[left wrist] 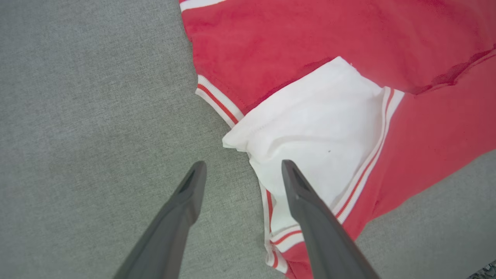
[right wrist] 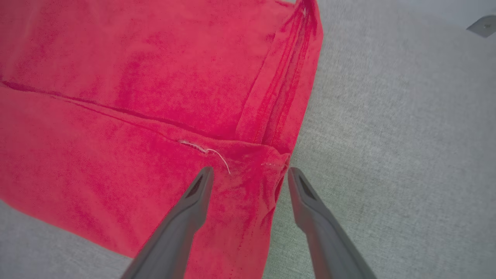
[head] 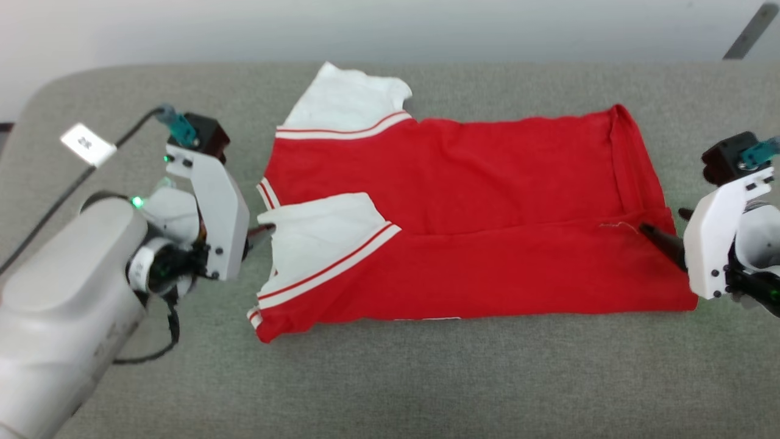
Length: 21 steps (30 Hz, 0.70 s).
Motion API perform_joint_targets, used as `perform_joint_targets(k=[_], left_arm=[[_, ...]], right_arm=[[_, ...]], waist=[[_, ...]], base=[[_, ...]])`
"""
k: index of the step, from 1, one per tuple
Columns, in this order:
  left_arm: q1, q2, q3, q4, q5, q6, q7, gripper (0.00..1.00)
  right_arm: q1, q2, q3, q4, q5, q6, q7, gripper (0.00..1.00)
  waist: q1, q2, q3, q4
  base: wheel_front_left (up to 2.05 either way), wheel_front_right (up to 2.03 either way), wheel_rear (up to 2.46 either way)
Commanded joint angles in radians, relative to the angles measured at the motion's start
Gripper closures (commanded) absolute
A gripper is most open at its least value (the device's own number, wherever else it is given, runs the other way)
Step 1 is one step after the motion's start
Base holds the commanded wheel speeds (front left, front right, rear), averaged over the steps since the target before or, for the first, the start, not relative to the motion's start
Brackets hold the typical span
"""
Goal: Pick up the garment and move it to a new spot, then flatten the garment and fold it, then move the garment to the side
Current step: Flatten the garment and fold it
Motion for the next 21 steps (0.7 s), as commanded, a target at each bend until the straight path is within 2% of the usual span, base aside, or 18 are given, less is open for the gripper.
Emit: perform_joint_targets(k=[1, 7, 11, 16, 21], left_arm=[[0.02, 0.009, -0.001, -0.016, 0.001, 0.011, -0.001, 0.0], [0.093, 0.052, -0.006, -0.152, -0.029, 0.077, 0.04, 0.0], [0.151, 0.087, -0.01, -0.243, -0.059, 0.132, 0.075, 0.0], [0.213, 0.121, -0.007, -0.301, -0.092, 0.19, 0.098, 0.0], [0.256, 0.136, -0.005, -0.297, -0.109, 0.214, 0.091, 0.0]], right_arm=[[0.017, -0.005, -0.012, -0.007, -0.01, 0.0, -0.02, 0.0], [0.072, -0.001, -0.105, -0.046, -0.069, 0.0, -0.152, 0.0], [0.128, 0.013, -0.209, -0.093, -0.133, 0.0, -0.269, 0.0], [0.207, 0.063, -0.378, -0.181, -0.238, 0.0, -0.376, 0.0], [0.302, 0.143, -0.545, -0.314, -0.345, 0.0, -0.413, 0.0]], waist=[[0.0, -0.0001, -0.035, 0.012], [0.0, -0.0001, -0.069, 0.006], [0.0, -0.0001, -0.077, -0.003], [0.0, -0.0001, -0.08, -0.029], [0.0, -0.0001, -0.07, -0.06]], base=[[0.0, 0.0, 0.0], [0.0, 0.0, 0.0], [0.0, 0.0, 0.0], [0.0, 0.0, 0.0], [0.0, 0.0, 0.0]])
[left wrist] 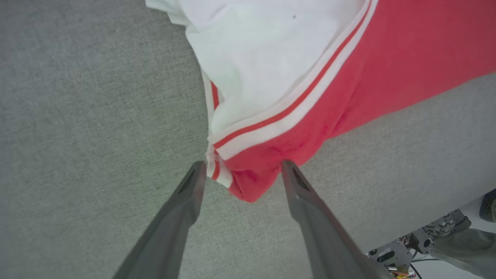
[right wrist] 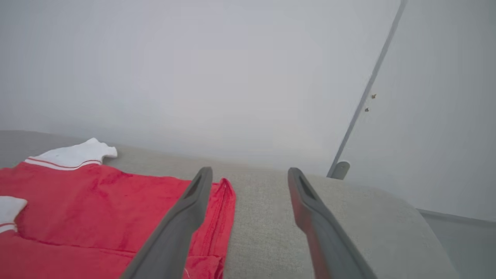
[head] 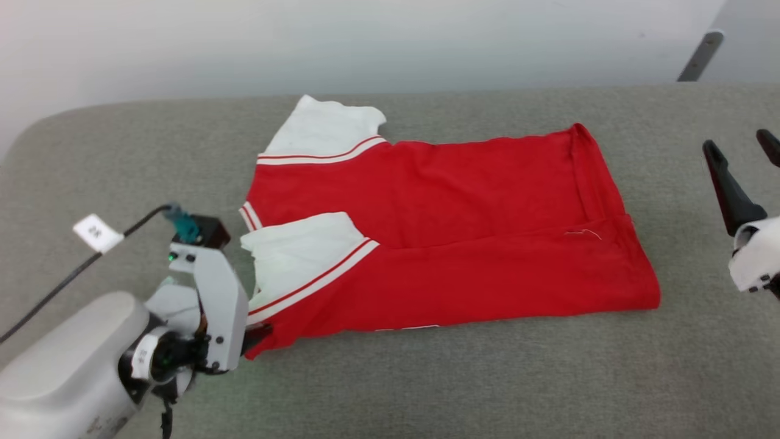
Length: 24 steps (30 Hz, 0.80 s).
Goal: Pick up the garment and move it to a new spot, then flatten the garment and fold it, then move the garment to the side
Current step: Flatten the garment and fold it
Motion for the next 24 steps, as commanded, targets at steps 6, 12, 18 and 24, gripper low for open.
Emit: perform_joint_targets(k=[6, 12, 18, 24], left_arm=[[0.049, -0.026, 0.02, 0.082, -0.039, -0.003, -0.041, 0.0], [0.071, -0.088, 0.026, 0.193, -0.086, -0.018, -0.042, 0.93], [0.05, -0.142, 0.033, 0.276, -0.105, -0.05, -0.049, 1.0], [0.006, -0.171, 0.029, 0.318, -0.085, -0.076, -0.059, 1.0]], right_arm=[[0.132, 0.11, -0.151, -0.169, -0.081, -0.001, 0.069, 0.0], [0.226, 0.171, -0.197, -0.27, -0.094, -0.001, 0.183, 0.0], [0.26, 0.185, -0.179, -0.286, -0.057, 0.0, 0.313, 0.0], [0.209, 0.186, -0.145, -0.212, -0.023, -0.001, 0.455, 0.0]], waist=[[0.0, -0.0001, 0.023, -0.038], [0.0, -0.0001, 0.043, -0.047], [0.0, -0.0001, 0.061, -0.045], [0.0, -0.0001, 0.083, -0.027]], base=[[0.0, 0.0, 0.0], [0.0, 0.0, 0.0], [0.0, 0.0, 0.0], [0.0, 0.0, 0.0]])
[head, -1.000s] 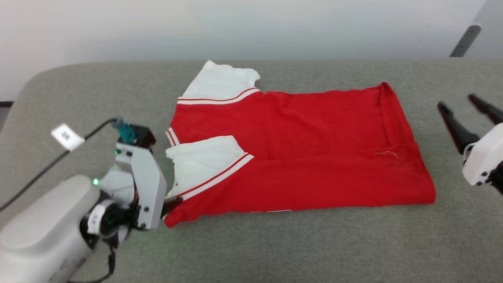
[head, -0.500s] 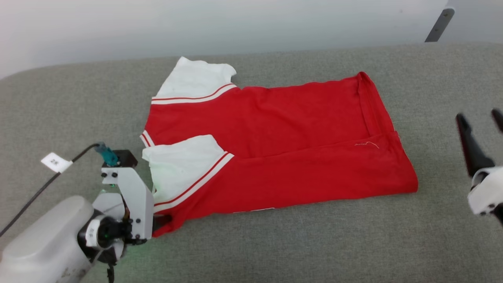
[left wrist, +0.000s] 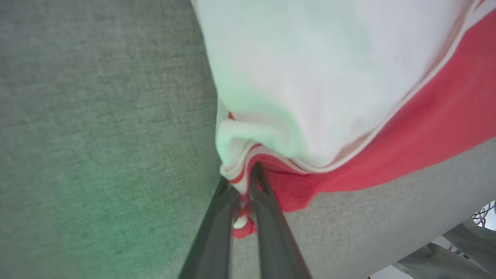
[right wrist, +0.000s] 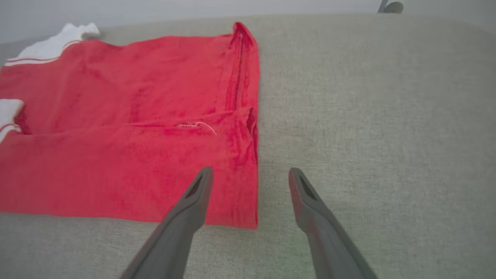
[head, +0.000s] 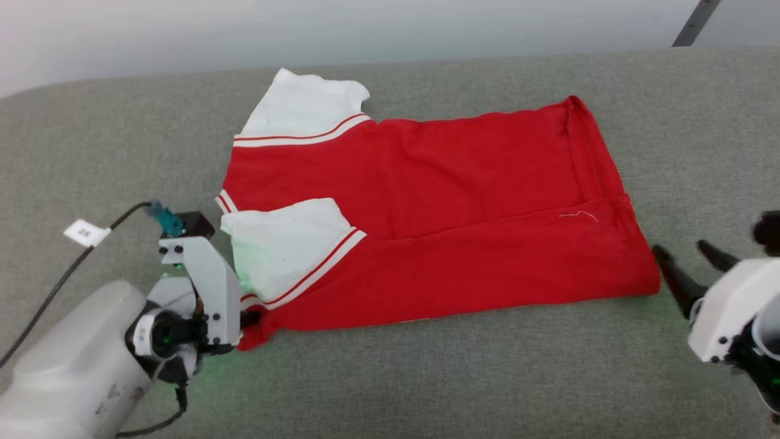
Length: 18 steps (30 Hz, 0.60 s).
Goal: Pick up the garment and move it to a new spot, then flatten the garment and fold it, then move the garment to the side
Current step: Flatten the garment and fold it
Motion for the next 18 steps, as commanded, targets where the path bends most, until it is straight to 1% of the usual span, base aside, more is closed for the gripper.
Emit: perform_joint_targets(k=[1, 7, 12, 13, 14, 15, 18], left_arm=[[0.008, -0.04, -0.016, 0.023, 0.01, -0.003, -0.015, 1.0], [-0.018, -0.066, -0.016, 0.055, 0.015, -0.028, -0.024, 1.0], [-0.032, -0.084, -0.017, 0.078, 0.017, -0.049, -0.031, 1.0], [-0.034, -0.087, -0.018, 0.083, 0.017, -0.051, -0.031, 1.0], [-0.037, -0.089, -0.018, 0.087, 0.017, -0.055, -0.03, 1.0], [-0.038, -0.089, -0.018, 0.092, 0.018, -0.056, -0.031, 1.0], [-0.041, -0.092, -0.016, 0.103, 0.013, -0.062, -0.026, 1.0]], right_arm=[[-0.027, 0.0, 0.017, 0.027, 0.011, 0.0, 0.033, 0.0], [-0.112, -0.018, 0.06, 0.189, 0.005, -0.001, 0.13, 0.0], [-0.169, -0.008, 0.101, 0.334, 0.007, -0.001, 0.187, 0.0], [-0.171, -0.006, 0.112, 0.362, 0.008, -0.001, 0.203, 0.06], [-0.177, -0.007, 0.13, 0.381, 0.016, 0.0, 0.214, 0.67], [-0.18, -0.009, 0.143, 0.397, 0.021, 0.0, 0.226, 1.0], [-0.197, -0.02, 0.151, 0.423, 0.032, -0.001, 0.222, 1.0]], waist=[[0.0, 0.0, 0.011, 0.012], [0.0, 0.0, 0.031, 0.037], [0.0, 0.0, 0.041, 0.055], [0.0, 0.0, 0.042, 0.058], [0.0, 0.0, 0.043, 0.061], [0.0, 0.0, 0.044, 0.063], [0.0, 0.0, 0.045, 0.067]], base=[[0.0, 0.0, 0.0], [0.0, 0.0, 0.0], [0.0, 0.0, 0.0], [0.0, 0.0, 0.0], [0.0, 0.0, 0.0], [0.0, 0.0, 0.0], [0.0, 0.0, 0.0]])
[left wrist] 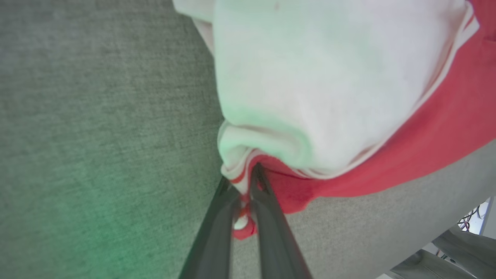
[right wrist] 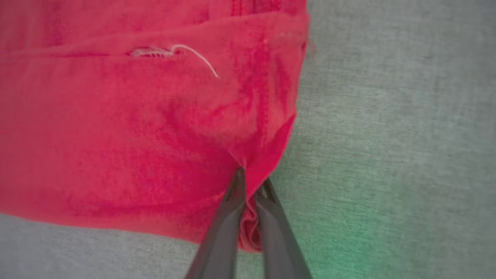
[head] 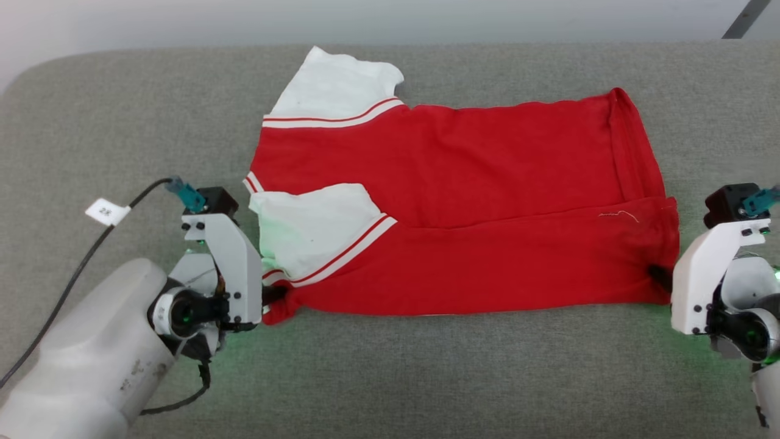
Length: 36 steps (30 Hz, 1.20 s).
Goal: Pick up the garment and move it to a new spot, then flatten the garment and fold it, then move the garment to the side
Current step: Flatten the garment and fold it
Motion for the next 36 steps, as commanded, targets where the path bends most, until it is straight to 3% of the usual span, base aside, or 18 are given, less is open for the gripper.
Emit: perform_joint_targets(k=[1, 15, 20, 28, 36], left_arm=[[0.026, -0.017, -0.016, 0.03, 0.003, 0.004, -0.001, 1.0], [0.008, 0.076, 0.011, -0.05, -0.007, 0.059, 0.052, 1.0], [0.019, 0.135, 0.012, -0.158, 0.001, 0.107, 0.077, 1.0], [0.082, 0.225, 0.001, -0.374, -0.003, 0.218, 0.125, 1.0], [0.165, 0.252, -0.016, -0.491, -0.013, 0.282, 0.124, 1.0]], right_arm=[[0.022, 0.011, 0.022, 0.045, 0.009, -0.001, 0.004, 1.0], [0.004, -0.061, 0.057, 0.032, 0.057, -0.001, 0.014, 1.0], [0.015, -0.094, 0.077, -0.024, 0.088, -0.001, 0.067, 1.0], [0.09, -0.159, 0.092, -0.158, 0.145, -0.001, 0.175, 1.0], [0.16, -0.167, 0.052, -0.232, 0.143, -0.001, 0.205, 1.0]], waist=[[0.0, -0.0001, 0.0, 0.003], [0.0, -0.0001, -0.036, 0.002], [0.0, -0.0001, -0.053, 0.003], [0.0, -0.0001, -0.066, 0.007], [0.0, -0.0001, -0.054, 0.006]], base=[[0.0, 0.0, 0.0], [0.0, 0.0, 0.0], [0.0, 0.0, 0.0], [0.0, 0.0, 0.0], [0.0, 0.0, 0.0]])
